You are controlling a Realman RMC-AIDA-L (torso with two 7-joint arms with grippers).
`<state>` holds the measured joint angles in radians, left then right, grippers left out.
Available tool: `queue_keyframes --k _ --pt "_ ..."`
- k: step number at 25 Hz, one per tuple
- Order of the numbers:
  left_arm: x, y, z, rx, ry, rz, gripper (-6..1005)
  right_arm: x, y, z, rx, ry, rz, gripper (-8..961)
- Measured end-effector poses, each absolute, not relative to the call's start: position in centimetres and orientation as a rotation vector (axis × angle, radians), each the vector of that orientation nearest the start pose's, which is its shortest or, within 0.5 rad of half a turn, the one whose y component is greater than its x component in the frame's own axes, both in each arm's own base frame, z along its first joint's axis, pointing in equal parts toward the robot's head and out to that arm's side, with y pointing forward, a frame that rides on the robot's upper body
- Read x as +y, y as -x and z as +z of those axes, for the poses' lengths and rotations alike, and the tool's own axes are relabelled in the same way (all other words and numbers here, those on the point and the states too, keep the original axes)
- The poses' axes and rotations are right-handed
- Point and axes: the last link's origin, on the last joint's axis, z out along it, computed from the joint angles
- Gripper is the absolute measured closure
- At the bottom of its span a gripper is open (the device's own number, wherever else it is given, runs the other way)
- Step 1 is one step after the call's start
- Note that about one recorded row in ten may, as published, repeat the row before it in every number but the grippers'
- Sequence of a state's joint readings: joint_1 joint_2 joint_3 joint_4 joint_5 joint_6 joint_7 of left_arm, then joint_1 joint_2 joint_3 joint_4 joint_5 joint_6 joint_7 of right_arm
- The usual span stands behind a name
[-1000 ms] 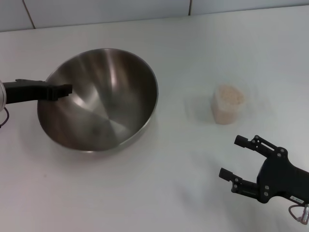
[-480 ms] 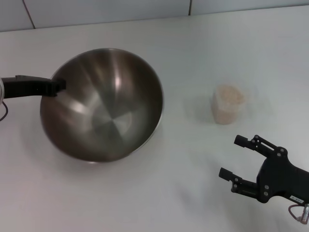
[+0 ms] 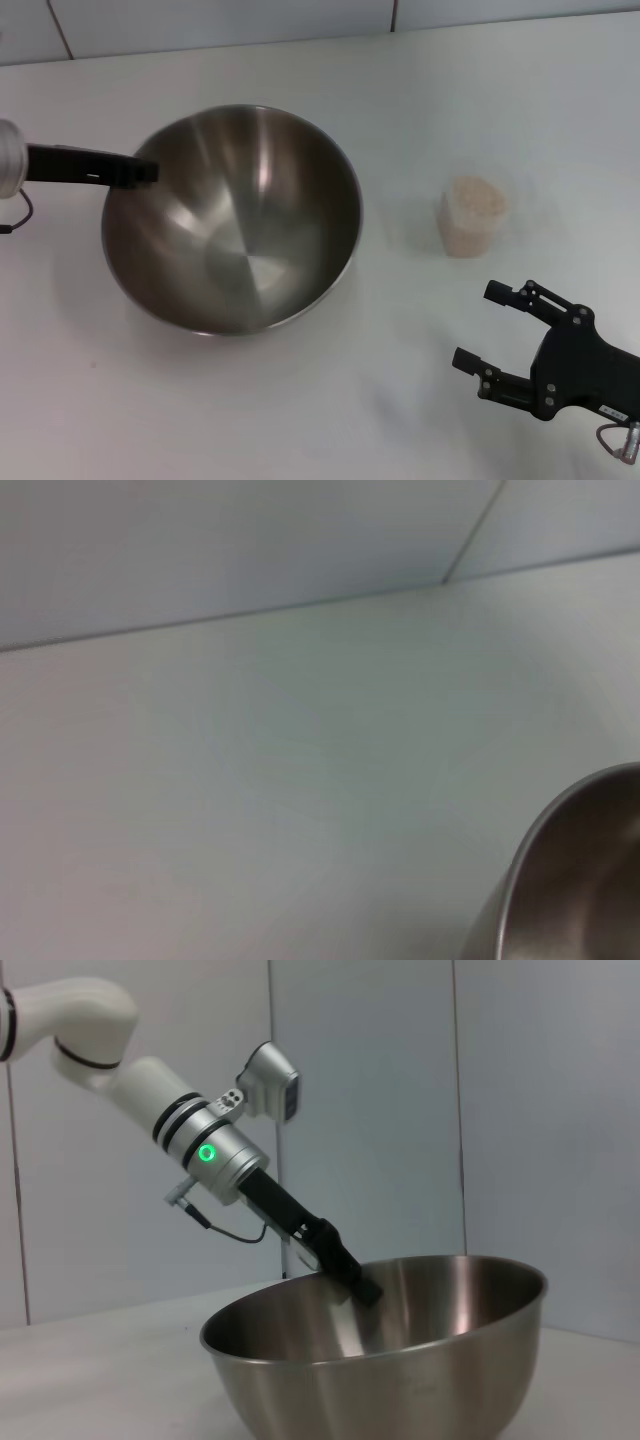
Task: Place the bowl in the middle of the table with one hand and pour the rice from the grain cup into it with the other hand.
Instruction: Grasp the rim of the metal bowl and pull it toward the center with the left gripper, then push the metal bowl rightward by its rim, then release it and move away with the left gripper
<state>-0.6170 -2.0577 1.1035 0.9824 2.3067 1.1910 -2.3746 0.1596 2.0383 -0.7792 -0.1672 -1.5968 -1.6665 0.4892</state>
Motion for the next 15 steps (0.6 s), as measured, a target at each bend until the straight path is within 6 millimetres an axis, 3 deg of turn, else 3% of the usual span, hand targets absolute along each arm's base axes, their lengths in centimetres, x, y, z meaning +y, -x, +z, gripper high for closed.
queue_keyframes --k 7,9,13,15 --pt "41.1 20.0 0.4 -1.126 2.467 -0.089 961 17.9 -34.1 -3.4 0.375 2.369 0.892 122" --pt "41.9 18.0 0.2 -1.080 2.503 -0.096 961 17.9 -34.1 -3.4 0.375 2.369 0.892 121" --pt "42.2 17.4 0.1 -1.067 2.515 -0.097 962 17.9 -34.1 -3.5 0.375 2.370 0.893 121" --pt "42.9 16.4 -0.9 -1.046 2.539 -0.061 962 17.9 -34.1 -3.5 0.376 2.371 0.893 121"
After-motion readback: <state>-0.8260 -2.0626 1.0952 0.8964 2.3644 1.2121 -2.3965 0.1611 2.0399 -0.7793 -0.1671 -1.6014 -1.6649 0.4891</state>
